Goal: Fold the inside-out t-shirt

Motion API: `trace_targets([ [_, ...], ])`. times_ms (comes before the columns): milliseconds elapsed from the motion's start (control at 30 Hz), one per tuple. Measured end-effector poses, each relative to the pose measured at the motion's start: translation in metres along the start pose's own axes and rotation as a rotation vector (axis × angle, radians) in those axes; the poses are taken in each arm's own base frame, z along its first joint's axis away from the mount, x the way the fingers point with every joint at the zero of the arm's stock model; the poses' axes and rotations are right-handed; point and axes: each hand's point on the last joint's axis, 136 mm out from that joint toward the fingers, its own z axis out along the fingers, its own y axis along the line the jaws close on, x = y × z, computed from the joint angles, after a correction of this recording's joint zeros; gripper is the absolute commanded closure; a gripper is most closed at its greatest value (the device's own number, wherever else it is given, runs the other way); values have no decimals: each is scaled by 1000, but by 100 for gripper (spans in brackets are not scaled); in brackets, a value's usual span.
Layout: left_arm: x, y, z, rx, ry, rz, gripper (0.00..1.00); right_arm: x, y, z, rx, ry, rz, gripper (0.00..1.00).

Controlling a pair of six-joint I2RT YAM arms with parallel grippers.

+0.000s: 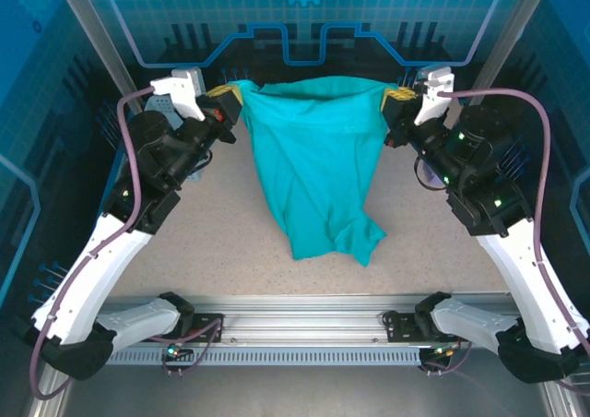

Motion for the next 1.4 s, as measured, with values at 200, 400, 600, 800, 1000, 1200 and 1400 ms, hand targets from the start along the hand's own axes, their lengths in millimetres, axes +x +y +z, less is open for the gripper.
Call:
trace_targets([
  [200, 21, 9, 37, -38, 72, 44, 100, 10, 3, 40, -32, 76, -2, 100],
  [400, -8, 2, 45, -25, 20, 58, 100, -26, 6, 61, -75, 45, -1, 100],
  [600, 22, 0, -26, 59, -8, -35, 100, -17, 21, 40, -165, 59, -2, 100],
  [800, 238, 40, -68, 10, 406, -178, 84, 132, 17, 28, -183, 385, 52, 100],
  [1000, 389, 89, -125, -166, 843, -146, 48, 285, 14, 11, -175, 776, 162, 100],
  [1200, 393, 91, -116, -180, 867, -106, 38, 317, 13, 4, -164, 866, 200, 100],
  [1400, 412, 86, -99, -178, 942, -48, 43, 322, 11, 10, -153, 888, 203, 100],
])
